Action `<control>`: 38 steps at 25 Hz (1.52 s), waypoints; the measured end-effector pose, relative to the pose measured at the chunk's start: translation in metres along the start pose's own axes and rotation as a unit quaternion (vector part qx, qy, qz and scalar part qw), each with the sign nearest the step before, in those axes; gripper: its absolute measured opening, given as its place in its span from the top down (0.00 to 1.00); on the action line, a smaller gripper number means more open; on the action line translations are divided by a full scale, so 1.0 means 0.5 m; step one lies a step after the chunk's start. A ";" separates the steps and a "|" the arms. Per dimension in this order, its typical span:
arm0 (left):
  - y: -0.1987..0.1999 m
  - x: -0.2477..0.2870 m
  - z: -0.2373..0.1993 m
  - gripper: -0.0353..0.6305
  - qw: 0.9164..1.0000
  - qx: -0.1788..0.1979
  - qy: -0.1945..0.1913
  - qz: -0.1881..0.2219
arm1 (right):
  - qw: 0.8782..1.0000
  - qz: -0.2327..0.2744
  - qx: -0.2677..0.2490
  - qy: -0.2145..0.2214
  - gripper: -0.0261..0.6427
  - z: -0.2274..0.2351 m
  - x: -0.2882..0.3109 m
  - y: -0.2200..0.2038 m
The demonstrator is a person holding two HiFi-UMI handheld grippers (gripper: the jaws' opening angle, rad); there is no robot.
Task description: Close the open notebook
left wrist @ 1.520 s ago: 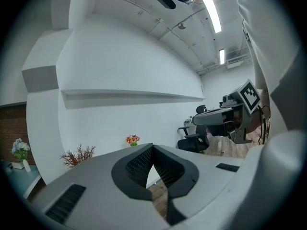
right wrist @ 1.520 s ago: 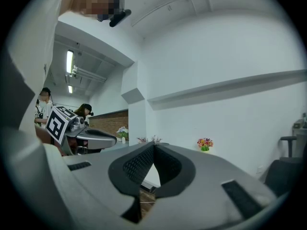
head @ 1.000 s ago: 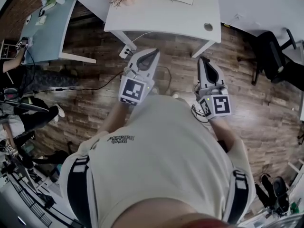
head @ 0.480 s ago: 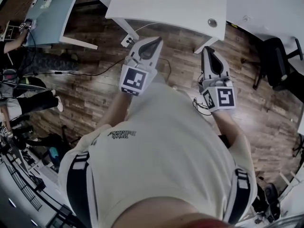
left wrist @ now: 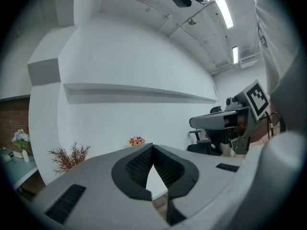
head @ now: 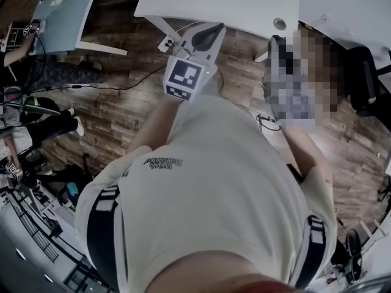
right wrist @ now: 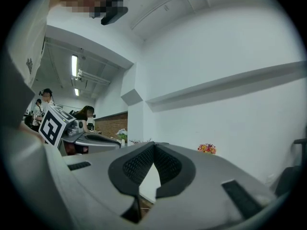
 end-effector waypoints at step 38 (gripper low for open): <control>0.068 0.387 -0.489 0.93 0.997 0.020 -0.075 -0.005 | 0.996 -0.070 0.026 -0.056 0.96 0.094 0.602 0.153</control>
Point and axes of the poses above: the fingertips, and each gripper's own axes: x forward along the fingers, z to its right, y out of its top, the point moved 9 cm from there along -x, backward along the fingers, and after that the axes turned 15 degrees about -z, right-handed, at the moved point
